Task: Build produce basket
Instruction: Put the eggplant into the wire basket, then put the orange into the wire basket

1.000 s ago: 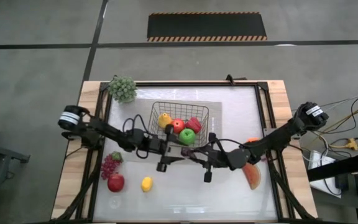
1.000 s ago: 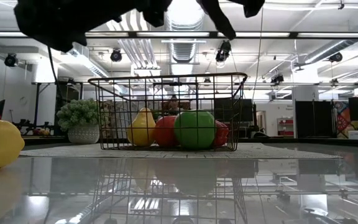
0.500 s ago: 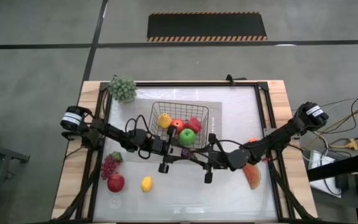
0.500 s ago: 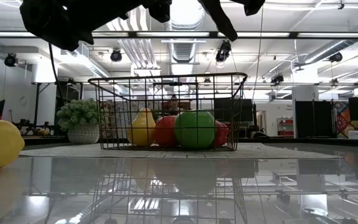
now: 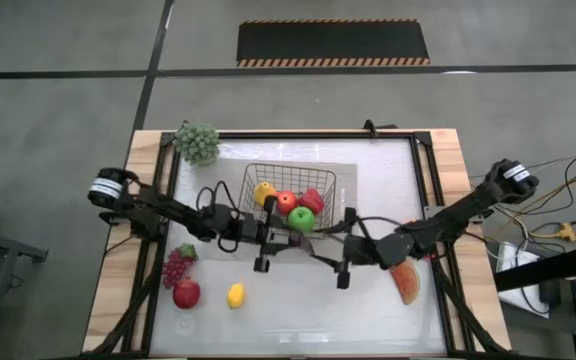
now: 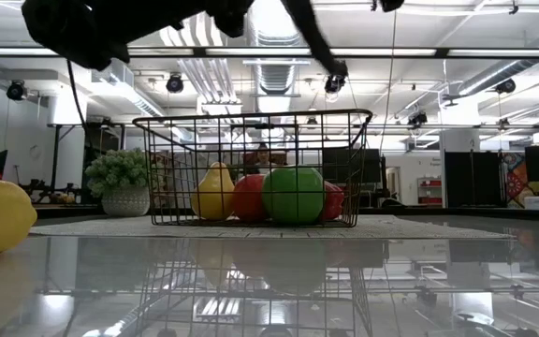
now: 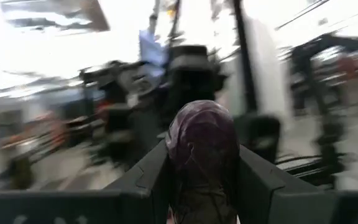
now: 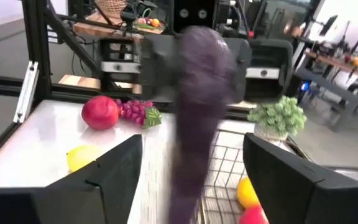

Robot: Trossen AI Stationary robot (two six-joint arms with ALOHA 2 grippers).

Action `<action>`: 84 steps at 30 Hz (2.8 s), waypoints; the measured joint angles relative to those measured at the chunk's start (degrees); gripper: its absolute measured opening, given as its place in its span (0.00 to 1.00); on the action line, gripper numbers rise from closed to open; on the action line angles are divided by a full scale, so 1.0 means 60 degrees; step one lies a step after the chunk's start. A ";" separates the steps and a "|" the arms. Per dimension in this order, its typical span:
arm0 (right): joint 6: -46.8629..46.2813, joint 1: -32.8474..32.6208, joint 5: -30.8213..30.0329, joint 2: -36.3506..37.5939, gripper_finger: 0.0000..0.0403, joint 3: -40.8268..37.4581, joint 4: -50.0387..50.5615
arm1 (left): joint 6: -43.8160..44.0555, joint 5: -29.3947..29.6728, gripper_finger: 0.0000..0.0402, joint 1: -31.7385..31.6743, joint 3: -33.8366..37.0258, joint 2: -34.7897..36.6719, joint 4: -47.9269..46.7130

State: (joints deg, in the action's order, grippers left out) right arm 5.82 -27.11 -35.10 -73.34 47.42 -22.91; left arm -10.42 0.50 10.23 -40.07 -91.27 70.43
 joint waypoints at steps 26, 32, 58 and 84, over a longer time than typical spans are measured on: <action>-0.1796 0.0000 -0.0181 0.0830 0.66 -0.0237 0.1959 | 0.0363 0.6041 0.31 -0.0817 0.1306 0.2413 -0.5669; -0.1799 0.0000 -0.0181 0.0830 0.67 -0.0237 0.2002 | 0.0695 0.6017 0.32 -0.0815 0.1330 0.2011 -0.6433; -0.1872 0.0000 -0.0159 0.0833 0.69 -0.0244 0.2038 | 0.1184 0.5770 0.40 -0.0818 0.1326 0.1691 -0.6422; -0.2059 0.0000 -0.0159 0.0833 0.67 -0.0248 0.2276 | 0.0408 0.5165 0.52 -0.0178 0.1003 0.2191 -0.6416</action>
State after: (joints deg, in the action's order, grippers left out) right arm -6.53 -27.11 -36.05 -68.34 45.93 -9.25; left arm -7.97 31.48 9.16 -34.06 -78.12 31.94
